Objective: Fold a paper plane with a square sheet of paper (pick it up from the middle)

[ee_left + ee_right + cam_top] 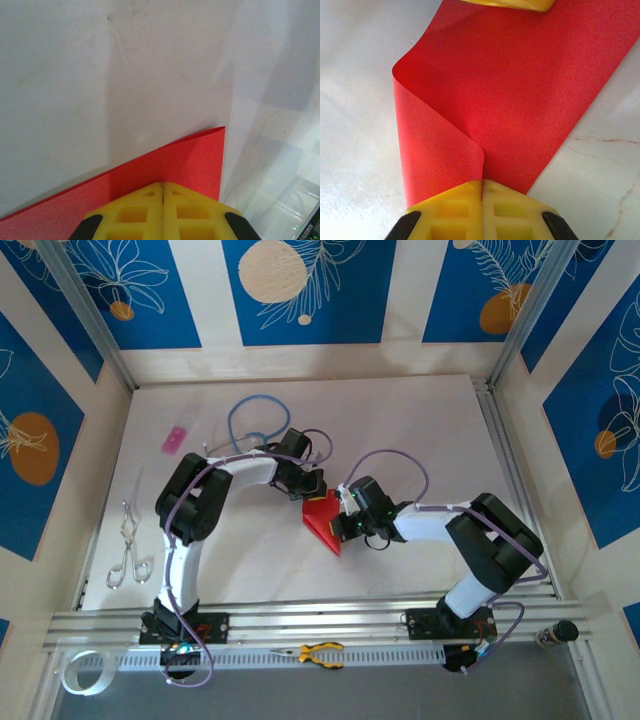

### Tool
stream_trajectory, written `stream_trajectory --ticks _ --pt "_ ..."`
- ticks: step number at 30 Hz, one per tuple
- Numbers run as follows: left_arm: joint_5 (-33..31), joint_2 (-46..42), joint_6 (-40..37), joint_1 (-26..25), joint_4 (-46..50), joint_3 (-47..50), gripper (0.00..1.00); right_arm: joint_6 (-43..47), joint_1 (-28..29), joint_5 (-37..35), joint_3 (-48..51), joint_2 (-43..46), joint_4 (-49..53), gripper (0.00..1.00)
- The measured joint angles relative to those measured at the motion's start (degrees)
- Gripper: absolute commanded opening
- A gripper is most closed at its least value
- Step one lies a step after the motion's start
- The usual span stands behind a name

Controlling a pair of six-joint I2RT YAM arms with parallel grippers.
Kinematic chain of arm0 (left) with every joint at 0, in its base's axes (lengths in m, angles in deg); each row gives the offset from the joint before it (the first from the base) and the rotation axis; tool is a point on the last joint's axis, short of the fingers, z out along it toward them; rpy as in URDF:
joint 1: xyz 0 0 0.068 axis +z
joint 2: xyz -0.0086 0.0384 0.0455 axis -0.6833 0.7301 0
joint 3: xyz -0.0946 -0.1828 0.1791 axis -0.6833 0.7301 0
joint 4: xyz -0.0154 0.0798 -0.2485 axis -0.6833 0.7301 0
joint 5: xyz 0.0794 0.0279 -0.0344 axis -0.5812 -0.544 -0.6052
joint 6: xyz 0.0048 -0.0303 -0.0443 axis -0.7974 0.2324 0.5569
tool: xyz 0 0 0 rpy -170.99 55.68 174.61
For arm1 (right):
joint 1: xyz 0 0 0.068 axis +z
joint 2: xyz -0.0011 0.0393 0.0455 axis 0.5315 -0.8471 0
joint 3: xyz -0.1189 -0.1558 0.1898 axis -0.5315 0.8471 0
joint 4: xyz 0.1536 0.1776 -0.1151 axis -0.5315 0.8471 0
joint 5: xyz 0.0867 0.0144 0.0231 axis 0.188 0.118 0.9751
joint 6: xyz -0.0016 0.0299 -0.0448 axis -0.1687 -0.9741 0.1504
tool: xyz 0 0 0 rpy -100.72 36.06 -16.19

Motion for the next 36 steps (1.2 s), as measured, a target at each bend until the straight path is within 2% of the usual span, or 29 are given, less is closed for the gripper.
stream_trajectory --ticks 17,36 --pt "0.0 0.0 0.0 0.0 0.0 0.0 0.0 0.2 0.8 0.0 -0.3 2.8 2.2 0.02" --pt "0.0 0.0 0.0 0.0 0.0 0.0 0.0 1.0 0.9 -0.7 -1.1 1.6 2.2 0.02"
